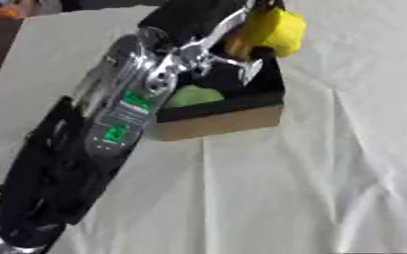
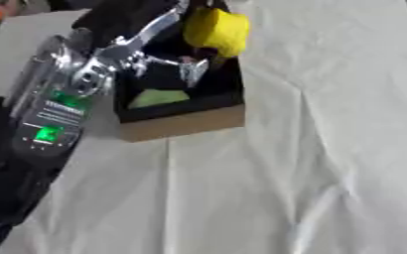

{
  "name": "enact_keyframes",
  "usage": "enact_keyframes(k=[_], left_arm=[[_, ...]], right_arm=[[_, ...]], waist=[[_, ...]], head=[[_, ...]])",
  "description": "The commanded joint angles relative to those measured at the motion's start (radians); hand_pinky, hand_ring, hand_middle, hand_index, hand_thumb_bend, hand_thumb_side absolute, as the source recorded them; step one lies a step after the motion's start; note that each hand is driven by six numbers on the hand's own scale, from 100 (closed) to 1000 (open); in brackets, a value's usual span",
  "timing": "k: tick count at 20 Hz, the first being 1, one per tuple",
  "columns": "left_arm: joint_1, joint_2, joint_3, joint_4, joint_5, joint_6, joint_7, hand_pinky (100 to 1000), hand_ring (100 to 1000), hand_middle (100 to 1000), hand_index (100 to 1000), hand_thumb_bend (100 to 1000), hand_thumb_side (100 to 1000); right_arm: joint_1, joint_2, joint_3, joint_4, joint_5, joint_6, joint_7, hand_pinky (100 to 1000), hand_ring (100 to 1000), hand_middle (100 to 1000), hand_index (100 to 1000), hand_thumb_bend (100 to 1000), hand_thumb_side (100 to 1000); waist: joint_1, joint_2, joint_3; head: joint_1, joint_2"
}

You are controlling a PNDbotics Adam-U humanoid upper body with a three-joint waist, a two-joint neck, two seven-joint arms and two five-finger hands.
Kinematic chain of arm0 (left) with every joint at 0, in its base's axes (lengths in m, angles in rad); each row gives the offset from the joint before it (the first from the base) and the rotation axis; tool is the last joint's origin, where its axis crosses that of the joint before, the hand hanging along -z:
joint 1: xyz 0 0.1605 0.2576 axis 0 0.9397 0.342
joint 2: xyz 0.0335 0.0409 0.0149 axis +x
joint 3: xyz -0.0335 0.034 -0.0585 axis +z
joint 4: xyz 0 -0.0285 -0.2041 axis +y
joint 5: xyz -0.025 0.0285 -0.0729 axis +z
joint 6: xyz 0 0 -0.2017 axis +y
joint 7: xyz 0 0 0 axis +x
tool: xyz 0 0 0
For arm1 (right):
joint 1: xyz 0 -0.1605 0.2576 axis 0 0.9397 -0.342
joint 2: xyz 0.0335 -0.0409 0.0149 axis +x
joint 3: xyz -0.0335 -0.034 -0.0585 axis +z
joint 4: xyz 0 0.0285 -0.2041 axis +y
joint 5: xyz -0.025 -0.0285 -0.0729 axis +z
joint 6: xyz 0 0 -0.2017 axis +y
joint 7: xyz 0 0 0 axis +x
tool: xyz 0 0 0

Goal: Pick up objects on the table and place them in the box.

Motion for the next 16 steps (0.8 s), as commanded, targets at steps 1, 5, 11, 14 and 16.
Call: enact_keyframes(k=[1, 5, 11, 14, 16], left_arm=[[-0.008, -0.028, -0.008, 0.064, -0.034, -0.016, 0.019, 541, 604, 651, 775, 139, 100], [-0.001, -0.044, -0.024, 0.133, -0.042, -0.062, 0.02, 674, 724, 752, 860, 311, 214], [0.009, -0.035, -0.003, 0.127, -0.028, -0.107, -0.005, 853, 857, 832, 948, 922, 801], [0.012, -0.023, 0.02, 0.109, -0.028, -0.106, -0.001, 864, 869, 837, 956, 975, 840], [0.015, -0.016, 0.035, 0.099, -0.024, -0.1, 0.006, 861, 868, 834, 954, 966, 823]], right_arm=[[-0.005, -0.018, -0.01, -0.011, -0.005, 0.001, -0.005, 844, 840, 753, 859, 100, 593], [-0.003, -0.016, -0.01, -0.011, -0.004, 0.003, -0.006, 844, 839, 753, 859, 100, 596], [0.002, -0.014, -0.012, -0.011, -0.006, 0.005, -0.01, 844, 839, 751, 859, 100, 603], [0.005, -0.013, -0.013, -0.011, -0.008, 0.007, -0.012, 844, 838, 751, 859, 100, 604], [0.005, -0.013, -0.013, -0.011, -0.009, 0.007, -0.014, 844, 838, 750, 859, 100, 604]], waist=[[0.006, -0.027, -0.004], [0.008, -0.024, -0.007], [0.011, -0.024, -0.006], [0.012, -0.026, -0.005], [0.012, -0.028, -0.004]], head=[[0.005, 0.004], [0.002, 0.005], [-0.021, 0.007], [-0.043, 0.008], [-0.054, 0.009]])
